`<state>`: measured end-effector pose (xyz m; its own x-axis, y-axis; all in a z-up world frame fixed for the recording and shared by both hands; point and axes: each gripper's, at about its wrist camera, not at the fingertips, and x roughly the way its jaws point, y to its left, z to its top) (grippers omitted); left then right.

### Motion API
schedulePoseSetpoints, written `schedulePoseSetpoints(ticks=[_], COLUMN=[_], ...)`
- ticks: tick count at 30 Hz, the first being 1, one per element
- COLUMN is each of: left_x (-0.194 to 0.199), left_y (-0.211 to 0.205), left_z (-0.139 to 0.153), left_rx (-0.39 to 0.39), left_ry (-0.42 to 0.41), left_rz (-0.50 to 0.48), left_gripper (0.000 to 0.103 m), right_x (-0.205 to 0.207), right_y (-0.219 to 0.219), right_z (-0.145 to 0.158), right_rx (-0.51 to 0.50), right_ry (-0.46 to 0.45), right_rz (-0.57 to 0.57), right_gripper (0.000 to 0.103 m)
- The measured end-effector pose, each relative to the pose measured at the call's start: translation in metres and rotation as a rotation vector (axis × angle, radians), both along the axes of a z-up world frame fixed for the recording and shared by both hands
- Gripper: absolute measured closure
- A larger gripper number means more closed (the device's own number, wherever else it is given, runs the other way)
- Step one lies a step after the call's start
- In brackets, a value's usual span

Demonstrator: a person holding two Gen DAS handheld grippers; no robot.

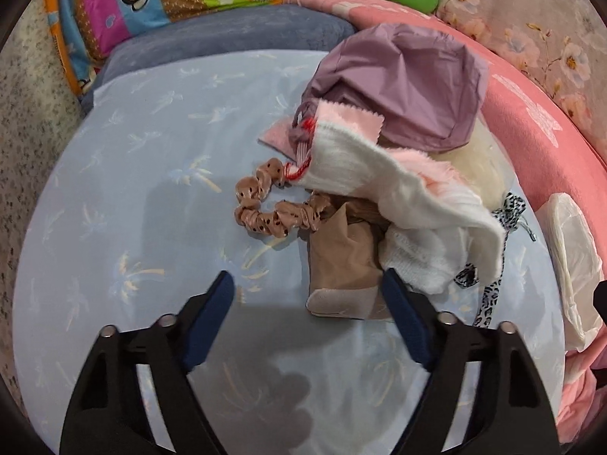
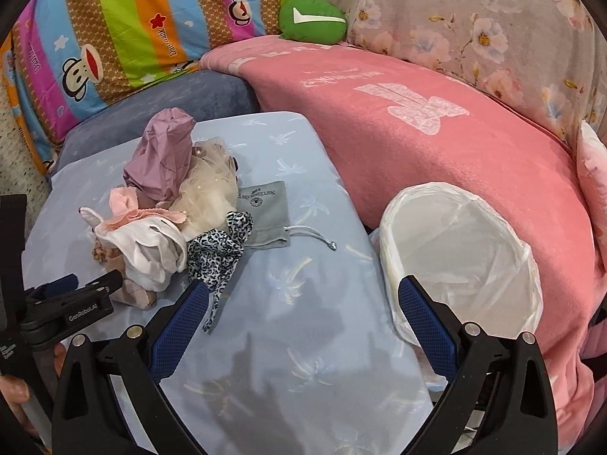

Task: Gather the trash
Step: 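Reach the left tool into the pile and close on the beige stocking, then lift the beige stocking with the left tool while the right tool grasps the white sock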

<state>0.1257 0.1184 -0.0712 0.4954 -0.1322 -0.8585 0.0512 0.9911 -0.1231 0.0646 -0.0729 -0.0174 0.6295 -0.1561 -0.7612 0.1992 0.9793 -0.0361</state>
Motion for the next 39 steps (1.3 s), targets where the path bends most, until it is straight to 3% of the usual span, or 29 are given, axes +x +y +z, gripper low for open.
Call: schedulePoseSetpoints(ticks=[4,7,11,16,22,26,31,36,39], left_x=[0.005,0.010,0.014,0.011,0.015,0.013,0.009,0.009,0.009], left_y=[0.007,0.009,0.011,0.014,0.016,0.018,0.024,0.027,0.026], left_z=[-0.006,-0.007,-0.009,-0.006,0.001,0.002,0.008,0.016,0.018], left_rx=[-0.088,-0.132,-0.208,-0.253,-0.267,-0.273,-0.277,-0.303,-0.305], left_ry=[0.031,0.033,0.056,0.059,0.066,0.068,0.062,0.055,0.051], left_rz=[0.008,0.006,-0.019,-0.036,-0.038,-0.030,-0.029,-0.029,-0.034], left_gripper=[0.036,0.038,0.067,0.089,0.091,0.092,0.092,0.092,0.092], right_x=[0.009,0.017,0.029,0.041,0.054,0.061,0.047,0.036,0.037], right_y=[0.008,0.017,0.034,0.059,0.087,0.095,0.093,0.096,0.103], right_z=[-0.006,-0.013,-0.020,-0.026,-0.030,-0.034,-0.029,-0.029,-0.032], right_rx=[0.026,0.055,0.115,0.169,0.163,0.183,0.181,0.165,0.147], right_ry=[0.010,0.030,0.052,0.065,0.063,0.098,0.091,0.083,0.087], right_rz=[0.022,0.056,0.122,0.202,0.279,0.295,0.311,0.332,0.345], right_gripper=[0.013,0.023,0.042,0.055,0.062,0.073,0.071,0.050,0.049])
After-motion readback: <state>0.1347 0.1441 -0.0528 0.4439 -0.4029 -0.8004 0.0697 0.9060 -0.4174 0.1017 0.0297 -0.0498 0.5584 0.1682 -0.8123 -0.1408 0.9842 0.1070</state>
